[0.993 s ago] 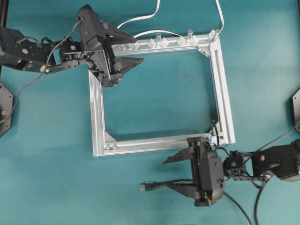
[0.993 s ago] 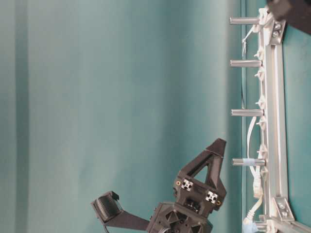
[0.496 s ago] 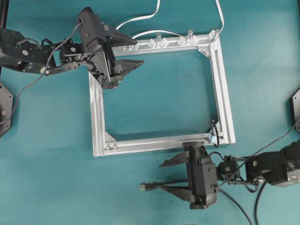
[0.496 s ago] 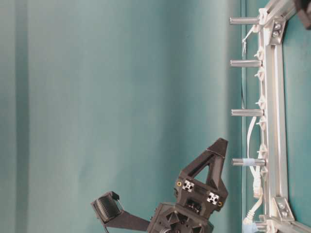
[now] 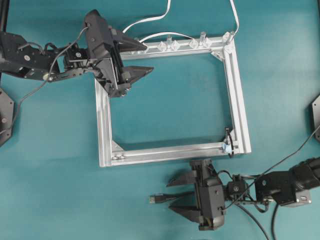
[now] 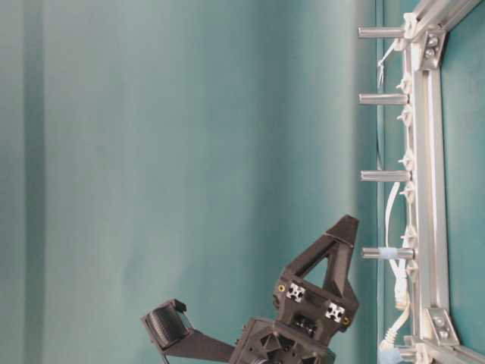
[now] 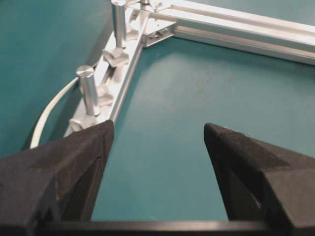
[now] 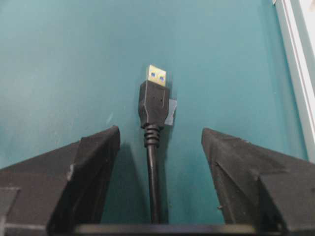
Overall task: Insert the wire through the string loop located on the right side.
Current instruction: 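Close the right gripper on the USB cable just behind the plug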
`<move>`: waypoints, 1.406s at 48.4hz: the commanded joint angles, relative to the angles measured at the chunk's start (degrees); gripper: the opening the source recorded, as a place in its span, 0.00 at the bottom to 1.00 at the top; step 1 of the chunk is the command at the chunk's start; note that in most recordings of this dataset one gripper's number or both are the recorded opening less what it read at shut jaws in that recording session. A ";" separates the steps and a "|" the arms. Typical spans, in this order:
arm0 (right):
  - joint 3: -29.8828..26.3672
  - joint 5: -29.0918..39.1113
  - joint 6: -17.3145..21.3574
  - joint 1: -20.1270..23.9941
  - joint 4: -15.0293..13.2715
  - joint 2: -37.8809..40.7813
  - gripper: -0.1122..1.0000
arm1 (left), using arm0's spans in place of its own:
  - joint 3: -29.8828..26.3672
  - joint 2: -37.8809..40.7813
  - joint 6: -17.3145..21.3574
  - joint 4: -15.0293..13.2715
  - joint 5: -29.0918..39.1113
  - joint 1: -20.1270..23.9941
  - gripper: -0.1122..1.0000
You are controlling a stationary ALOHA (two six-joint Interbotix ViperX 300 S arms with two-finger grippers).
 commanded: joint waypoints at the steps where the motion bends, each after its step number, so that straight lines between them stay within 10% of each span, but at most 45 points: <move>1: -0.70 -0.53 0.00 0.18 -0.09 -0.70 0.78 | -0.44 -1.23 -0.18 0.18 -0.09 -0.70 0.78; 22: -0.62 0.00 0.00 0.09 0.00 0.18 0.75 | -0.26 -1.41 -0.18 0.18 1.14 -2.29 0.78; 36: -1.05 4.57 -0.09 -0.70 0.00 0.18 0.21 | -0.26 -1.41 -0.18 0.18 1.14 -2.29 0.78; 68: -1.41 6.33 -0.53 -1.93 0.00 -1.67 0.21 | -0.26 -1.41 -0.18 0.18 1.14 -2.29 0.78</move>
